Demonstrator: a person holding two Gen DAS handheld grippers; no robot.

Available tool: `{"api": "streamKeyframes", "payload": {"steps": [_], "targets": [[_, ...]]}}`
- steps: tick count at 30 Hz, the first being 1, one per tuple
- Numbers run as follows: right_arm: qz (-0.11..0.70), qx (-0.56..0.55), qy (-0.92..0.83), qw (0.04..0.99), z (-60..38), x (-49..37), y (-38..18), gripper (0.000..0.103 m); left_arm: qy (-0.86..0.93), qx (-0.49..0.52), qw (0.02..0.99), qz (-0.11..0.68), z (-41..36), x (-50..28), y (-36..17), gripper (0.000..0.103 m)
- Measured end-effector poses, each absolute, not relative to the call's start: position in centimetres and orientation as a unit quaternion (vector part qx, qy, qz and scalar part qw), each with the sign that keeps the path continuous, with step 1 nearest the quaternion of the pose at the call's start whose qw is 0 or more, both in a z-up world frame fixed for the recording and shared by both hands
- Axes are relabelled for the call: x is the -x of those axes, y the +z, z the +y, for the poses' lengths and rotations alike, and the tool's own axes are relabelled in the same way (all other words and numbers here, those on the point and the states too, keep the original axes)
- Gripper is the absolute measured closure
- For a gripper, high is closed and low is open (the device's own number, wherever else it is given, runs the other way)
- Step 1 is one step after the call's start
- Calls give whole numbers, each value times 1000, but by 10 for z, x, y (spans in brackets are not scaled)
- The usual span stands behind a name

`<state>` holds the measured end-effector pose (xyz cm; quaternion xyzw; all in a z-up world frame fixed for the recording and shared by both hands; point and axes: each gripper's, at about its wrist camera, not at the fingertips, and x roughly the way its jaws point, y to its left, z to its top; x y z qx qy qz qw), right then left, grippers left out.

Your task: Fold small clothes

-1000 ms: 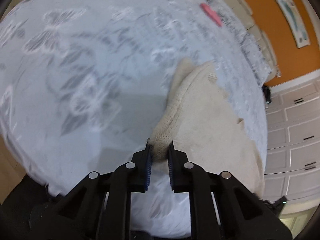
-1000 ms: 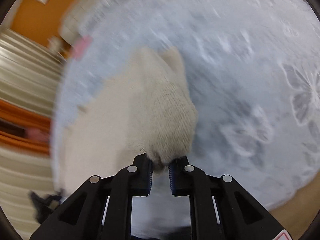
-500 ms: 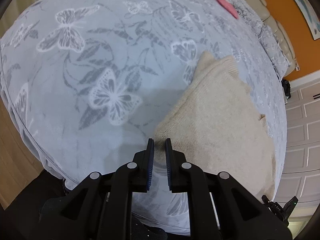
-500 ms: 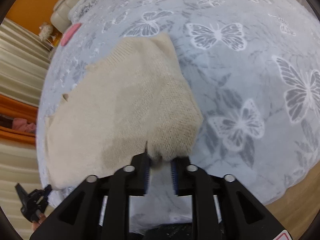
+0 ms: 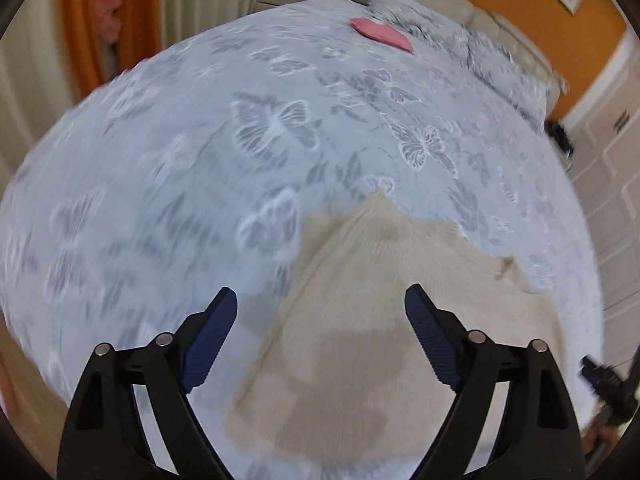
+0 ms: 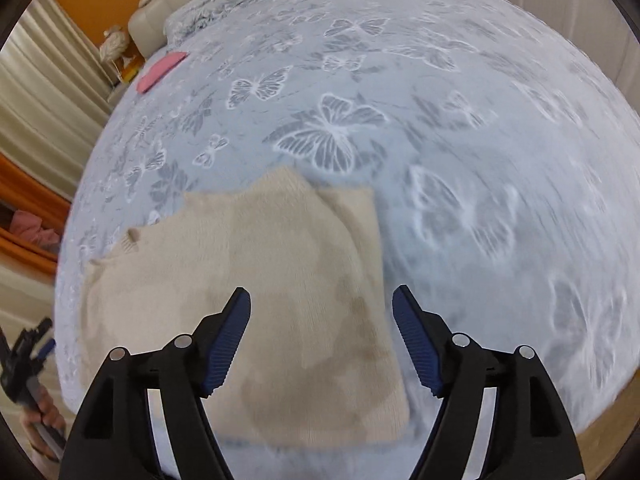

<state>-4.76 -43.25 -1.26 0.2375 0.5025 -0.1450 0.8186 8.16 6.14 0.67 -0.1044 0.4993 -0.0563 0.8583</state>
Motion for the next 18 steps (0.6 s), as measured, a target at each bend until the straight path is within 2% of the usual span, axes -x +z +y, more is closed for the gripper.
{"api": "streamKeyframes", "payload": {"steps": [3,5,6,7,8,10,12,14,16,18], "targets": [[518,-233,-145,810,-440,17,-31,31,-57,71,848,522,42,-112,-13,15],[525,-231,-145,807,-442,5,-44,31,-62,59,837,541,32,-128,-33,22],[530,-229,-143,804,-442,-2,-52,32,-69,55,832,547,27,-133,-42,48],[537,-226,-137,801,-440,-7,-59,40,-77,48,825,558,23,-137,-49,83],[542,-219,-120,802,-436,-13,-65,94,-80,46,817,569,19,-140,-56,93],[529,-211,-107,815,-430,-16,-55,96,-77,58,835,542,20,-137,-45,96],[460,-228,-85,854,-429,-7,-18,96,-86,77,851,512,26,-135,-25,97],[426,-226,-84,872,-434,-2,0,97,-78,83,859,499,33,-137,-15,97],[443,-221,-108,862,-447,-7,-14,97,-61,77,854,511,36,-146,-25,96],[499,-235,-134,823,-464,-16,-59,97,-34,65,837,542,37,-155,-53,96]]}}
